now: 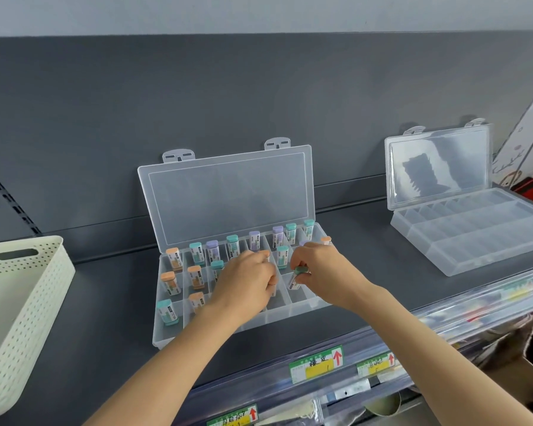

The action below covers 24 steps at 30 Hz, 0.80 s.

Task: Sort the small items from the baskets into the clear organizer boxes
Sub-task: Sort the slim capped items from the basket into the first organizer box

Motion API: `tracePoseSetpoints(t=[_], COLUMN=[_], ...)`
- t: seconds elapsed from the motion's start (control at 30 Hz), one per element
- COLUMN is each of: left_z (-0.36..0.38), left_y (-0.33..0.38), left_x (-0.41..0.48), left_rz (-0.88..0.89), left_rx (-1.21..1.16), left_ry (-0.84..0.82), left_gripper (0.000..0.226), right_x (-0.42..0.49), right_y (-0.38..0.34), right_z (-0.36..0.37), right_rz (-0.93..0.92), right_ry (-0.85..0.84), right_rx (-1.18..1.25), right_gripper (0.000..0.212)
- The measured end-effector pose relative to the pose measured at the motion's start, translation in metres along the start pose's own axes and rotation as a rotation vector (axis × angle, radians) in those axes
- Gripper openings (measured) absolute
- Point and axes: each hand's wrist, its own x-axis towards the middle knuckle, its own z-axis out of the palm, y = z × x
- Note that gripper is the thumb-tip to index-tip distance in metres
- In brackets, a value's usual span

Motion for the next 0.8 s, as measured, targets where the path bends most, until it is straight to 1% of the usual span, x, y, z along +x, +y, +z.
tracePoseSetpoints(t=[0.13,0.27,0.47,0.67,0.8], left_z=[0.002,0.003,-0.001,-0.005,-0.012], left_y=[0.003,0.002,-0.002,-0.006,-0.007], left_x=[-0.002,-0.002,-0.003,-0.004,-0.006], left_rz=[0.021,0.002,-0.020,-0.043,-0.055], left_rx=[0.069,0.023,-0.012,-0.020,-0.039], left_ry=[0.021,0.026,0.027,0.037,0.031], left_gripper=[0.024,0.037,0.041,0.050,0.054], right_x=[0.002,0.003,0.009,0.010,0.008], right_y=[0.002,0.003,0.001,0.000,-0.001], right_z=[0.006,0.009,0.012,0.009,-0.008], right_rz=[-0.007,-0.009,-0.017,-0.022,-0.031], right_ry=[0.006,-0.006,-0.042,-0.085,-0.079], right_rx=[-0.008,-0.025,-0.077,-0.063,0.007], right_gripper=[0.016,0.015,0.018,0.032,0.044])
